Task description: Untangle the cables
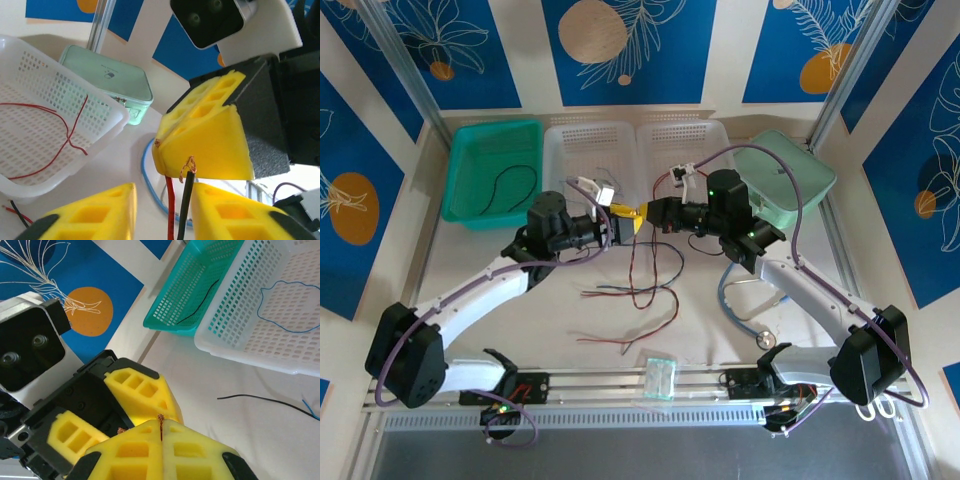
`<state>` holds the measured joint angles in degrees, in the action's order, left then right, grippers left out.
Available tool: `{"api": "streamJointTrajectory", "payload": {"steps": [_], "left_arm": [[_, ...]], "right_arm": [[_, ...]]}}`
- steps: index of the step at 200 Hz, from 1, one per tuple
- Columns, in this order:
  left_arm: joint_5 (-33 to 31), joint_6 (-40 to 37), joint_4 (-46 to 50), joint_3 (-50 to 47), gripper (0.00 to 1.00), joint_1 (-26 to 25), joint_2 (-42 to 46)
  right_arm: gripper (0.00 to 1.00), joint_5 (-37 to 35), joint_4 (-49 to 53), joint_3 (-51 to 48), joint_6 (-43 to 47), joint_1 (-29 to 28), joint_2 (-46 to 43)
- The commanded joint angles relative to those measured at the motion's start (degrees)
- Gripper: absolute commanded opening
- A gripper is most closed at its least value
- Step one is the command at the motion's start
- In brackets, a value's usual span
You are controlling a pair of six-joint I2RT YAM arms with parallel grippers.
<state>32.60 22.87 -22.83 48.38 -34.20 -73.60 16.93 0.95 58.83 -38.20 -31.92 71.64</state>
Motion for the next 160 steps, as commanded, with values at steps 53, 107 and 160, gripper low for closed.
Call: {"api": "streamJointTrajectory", "payload": {"steps": [53,107,160], "left_arm": [[-0.5,-0.3,-3.1,0.7,0.1,-0.7,1.2],[-2.0,-0.8,-3.0,0.5,0.01,-0.7,2.2],[-7.7,-3.5,1.4,0.7,0.0,-0.6,6.1]], "right_arm": [[0.0,0.7,1.0,1.1,0.4,0.2,-0.3],[0.0,0.2,1.6,0.7,0.6,0.8,-1.1],[0.0,-5.5,4.8,-0.1,0.3,1.9,-3.9]]}}
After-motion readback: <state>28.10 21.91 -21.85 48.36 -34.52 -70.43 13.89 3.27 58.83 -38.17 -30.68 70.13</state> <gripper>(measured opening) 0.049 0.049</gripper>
